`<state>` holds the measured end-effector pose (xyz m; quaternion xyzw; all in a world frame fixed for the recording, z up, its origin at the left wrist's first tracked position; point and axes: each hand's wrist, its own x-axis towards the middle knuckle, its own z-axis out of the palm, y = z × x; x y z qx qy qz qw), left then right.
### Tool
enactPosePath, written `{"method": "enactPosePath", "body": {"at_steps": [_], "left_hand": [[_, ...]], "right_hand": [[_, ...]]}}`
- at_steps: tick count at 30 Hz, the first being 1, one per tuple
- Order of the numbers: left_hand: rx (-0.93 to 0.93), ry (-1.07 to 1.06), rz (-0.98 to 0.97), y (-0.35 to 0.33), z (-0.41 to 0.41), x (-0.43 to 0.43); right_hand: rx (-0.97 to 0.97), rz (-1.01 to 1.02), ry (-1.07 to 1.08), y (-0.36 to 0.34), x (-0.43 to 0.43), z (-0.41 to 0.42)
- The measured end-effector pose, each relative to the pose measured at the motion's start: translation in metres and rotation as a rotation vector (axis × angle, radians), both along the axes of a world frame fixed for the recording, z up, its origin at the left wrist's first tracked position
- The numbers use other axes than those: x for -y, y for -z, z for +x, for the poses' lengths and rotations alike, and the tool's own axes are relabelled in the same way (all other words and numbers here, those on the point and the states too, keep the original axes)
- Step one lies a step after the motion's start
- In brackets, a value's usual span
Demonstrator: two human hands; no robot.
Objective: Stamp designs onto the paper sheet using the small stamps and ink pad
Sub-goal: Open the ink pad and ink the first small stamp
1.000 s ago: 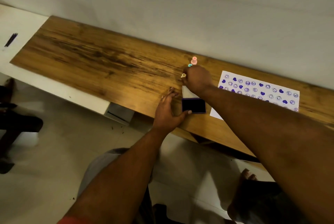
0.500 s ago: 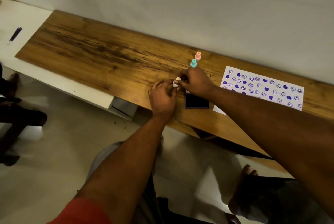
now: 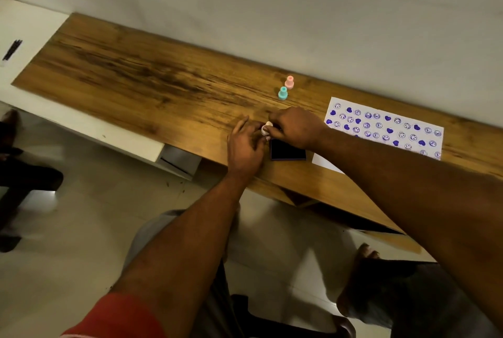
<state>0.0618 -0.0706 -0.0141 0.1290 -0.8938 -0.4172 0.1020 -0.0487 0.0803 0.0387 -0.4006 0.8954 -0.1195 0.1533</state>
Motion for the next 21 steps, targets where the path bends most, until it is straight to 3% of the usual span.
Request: {"method": "enactPosePath", "body": {"at_steps": [5,14,21], "left_hand": [[0.010,-0.019,0.001,0.004,-0.002,-0.003],[0.022,0.047,0.093,0.007,0.001,-0.002],[0.085,0.016,-0.078,0.023,0.002,0.003]], "right_hand": [[-0.055,0.082,0.037,0.001,0.006,0.004],[-0.094,0.087,-0.111,0.002,-0.005,0.003],[-0.116,0.090,-0.019,0.007,-0.035,0.005]]}}
